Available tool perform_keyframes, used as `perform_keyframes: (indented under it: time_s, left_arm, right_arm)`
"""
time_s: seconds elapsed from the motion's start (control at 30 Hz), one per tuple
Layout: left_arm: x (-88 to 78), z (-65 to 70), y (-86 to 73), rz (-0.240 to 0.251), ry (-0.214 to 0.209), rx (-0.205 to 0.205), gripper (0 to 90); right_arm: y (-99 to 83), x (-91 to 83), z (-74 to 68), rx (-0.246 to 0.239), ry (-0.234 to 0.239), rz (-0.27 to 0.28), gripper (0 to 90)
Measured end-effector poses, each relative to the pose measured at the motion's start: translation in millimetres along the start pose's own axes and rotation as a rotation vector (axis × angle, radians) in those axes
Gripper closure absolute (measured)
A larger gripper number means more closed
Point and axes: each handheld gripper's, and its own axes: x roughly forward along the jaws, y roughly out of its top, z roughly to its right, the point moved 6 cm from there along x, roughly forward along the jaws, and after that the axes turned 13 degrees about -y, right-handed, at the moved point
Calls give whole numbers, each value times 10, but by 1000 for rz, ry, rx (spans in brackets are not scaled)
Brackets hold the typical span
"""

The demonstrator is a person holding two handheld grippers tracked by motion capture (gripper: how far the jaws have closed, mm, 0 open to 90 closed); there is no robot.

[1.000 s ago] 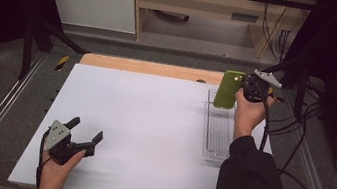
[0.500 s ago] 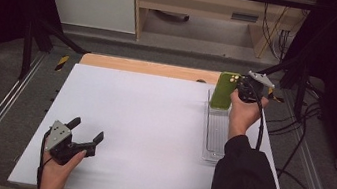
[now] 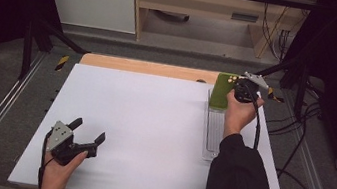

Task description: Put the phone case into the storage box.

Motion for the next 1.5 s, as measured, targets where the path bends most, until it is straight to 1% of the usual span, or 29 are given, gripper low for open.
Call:
perform_keyframes:
  time_s: [0.07,0.17,0.3,0.57,0.67,0.83,0.9,0.97,1.0,1.1,1.13,1.23,1.27,1.5]
  left_arm:
    - [-6,0,4,0,5,3,19]
    - [-1,-2,1,-2,2,4,19]
    - [-3,-2,1,-1,2,4,19]
    - [-3,-4,0,-2,4,4,19]
    - [-4,7,6,5,1,2,19]
    - [-1,6,4,1,4,6,19]
    - [2,11,5,4,-3,2,19]
    - [-6,5,8,5,4,3,19]
    - [-3,9,8,6,-2,1,19]
    - [-3,9,9,7,-3,0,19]
    - [-5,5,8,5,2,3,19]
    - [-4,6,8,4,2,3,19]
    - [-1,11,8,6,-4,1,19]
    - [1,13,9,3,-1,9,19]
  right_arm:
    - [10,-3,2,-2,-3,4,878]
    - [21,-6,20,4,-8,6,878]
    - [11,-4,24,-1,-9,4,878]
    - [-20,17,-3,-9,-14,0,877]
    - [-29,25,-12,-14,-15,-1,877]
    - [-15,33,-22,-6,-19,5,877]
    - [-14,36,-19,-4,-26,8,877]
    - [-20,39,-18,-2,-29,5,877]
    - [-21,40,-18,0,-31,5,877]
    - [-18,41,-21,2,-31,10,877]
    - [-17,41,-28,5,-31,9,878]
    - [-20,44,-37,6,-33,10,877]
    - [-22,46,-41,5,-34,10,877]
    - [-32,56,-55,3,-37,11,877]
